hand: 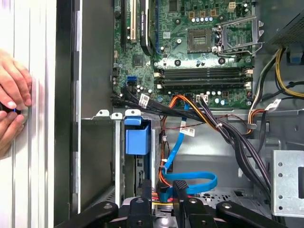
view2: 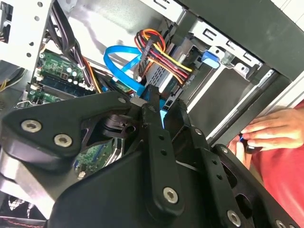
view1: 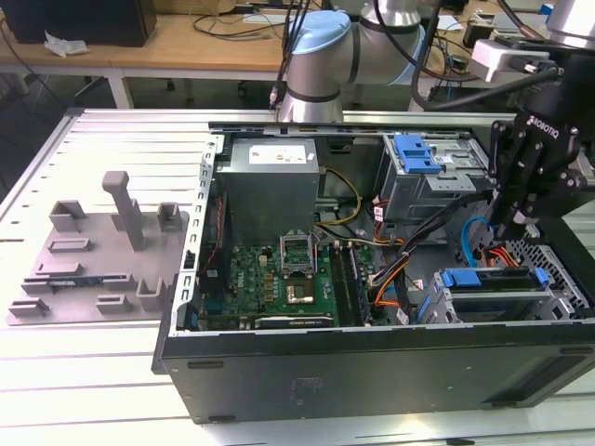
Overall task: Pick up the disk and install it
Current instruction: 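Insert the second disk wire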
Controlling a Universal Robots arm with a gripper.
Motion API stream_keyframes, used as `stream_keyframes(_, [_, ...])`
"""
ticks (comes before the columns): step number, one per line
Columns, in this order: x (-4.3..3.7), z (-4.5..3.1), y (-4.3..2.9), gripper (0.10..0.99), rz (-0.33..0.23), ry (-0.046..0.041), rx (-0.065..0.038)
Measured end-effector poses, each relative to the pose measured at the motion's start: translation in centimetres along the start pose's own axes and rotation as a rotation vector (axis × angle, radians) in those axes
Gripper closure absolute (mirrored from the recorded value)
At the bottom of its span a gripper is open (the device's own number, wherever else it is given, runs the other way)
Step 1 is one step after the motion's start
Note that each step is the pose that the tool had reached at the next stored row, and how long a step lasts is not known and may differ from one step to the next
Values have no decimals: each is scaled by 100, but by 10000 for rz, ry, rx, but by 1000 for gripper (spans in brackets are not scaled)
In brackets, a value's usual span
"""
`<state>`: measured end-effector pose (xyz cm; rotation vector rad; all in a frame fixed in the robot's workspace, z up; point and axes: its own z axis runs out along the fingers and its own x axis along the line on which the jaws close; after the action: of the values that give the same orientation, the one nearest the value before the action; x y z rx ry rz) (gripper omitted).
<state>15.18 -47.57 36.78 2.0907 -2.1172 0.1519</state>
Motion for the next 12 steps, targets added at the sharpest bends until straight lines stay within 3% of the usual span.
stream_keyframes(4, [-9,5,-5,769,95,37,-94])
stream_keyframes(7, [-25,3,-17,769,113,131,-96])
stream_keyframes(9, [-48,5,-21,769,147,255,-100])
stream_keyframes(12, [-67,15,-23,769,190,281,-108])
